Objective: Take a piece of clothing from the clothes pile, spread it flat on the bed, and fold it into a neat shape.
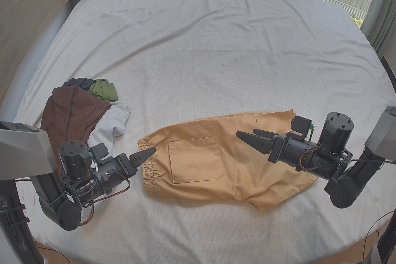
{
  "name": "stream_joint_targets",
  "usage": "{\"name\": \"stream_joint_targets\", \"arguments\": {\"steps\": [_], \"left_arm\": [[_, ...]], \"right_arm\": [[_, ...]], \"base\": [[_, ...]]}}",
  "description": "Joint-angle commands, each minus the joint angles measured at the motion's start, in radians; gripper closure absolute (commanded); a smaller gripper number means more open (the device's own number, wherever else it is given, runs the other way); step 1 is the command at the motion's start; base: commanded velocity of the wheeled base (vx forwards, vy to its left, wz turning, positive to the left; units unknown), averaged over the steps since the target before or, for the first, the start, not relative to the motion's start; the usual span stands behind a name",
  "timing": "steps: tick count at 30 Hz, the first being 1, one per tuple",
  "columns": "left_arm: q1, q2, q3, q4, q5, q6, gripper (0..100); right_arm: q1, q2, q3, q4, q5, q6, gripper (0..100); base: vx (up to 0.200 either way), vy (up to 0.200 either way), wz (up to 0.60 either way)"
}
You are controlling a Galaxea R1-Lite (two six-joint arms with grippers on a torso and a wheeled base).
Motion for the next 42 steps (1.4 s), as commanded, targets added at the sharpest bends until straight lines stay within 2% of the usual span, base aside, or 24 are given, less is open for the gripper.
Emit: {"name": "stream_joint_targets", "arguments": {"steps": [1, 16, 31, 38, 42], "left_arm": [[0.002, 0.067, 0.011, -0.006, 0.001, 0.001, 0], [-0.029, 0.199, 0.0, -0.009, -0.006, -0.007, 0], [-0.131, 0.194, -0.011, -0.009, -0.006, -0.151, 0], [-0.119, 0.193, -0.066, -0.009, 0.004, -0.171, 0], [-0.098, 0.191, -0.098, -0.009, 0.044, -0.178, 0]], "right_arm": [[0.001, 0.001, 0.002, 0.0, 0.0, 0.0, 0], [0.006, 0.006, 0.002, 0.0, 0.0, -0.001, 0], [0.007, 0.012, 0.004, 0.0, 0.0, -0.001, 0], [0.009, 0.029, 0.004, 0.0, -0.001, -0.026, 0], [0.013, 0.041, 0.004, -0.002, -0.001, -0.029, 0]], "base": [[0.0, 0.0, 0.0], [0.0, 0.0, 0.0], [0.0, 0.0, 0.0], [0.0, 0.0, 0.0], [0.0, 0.0, 0.0]]}}
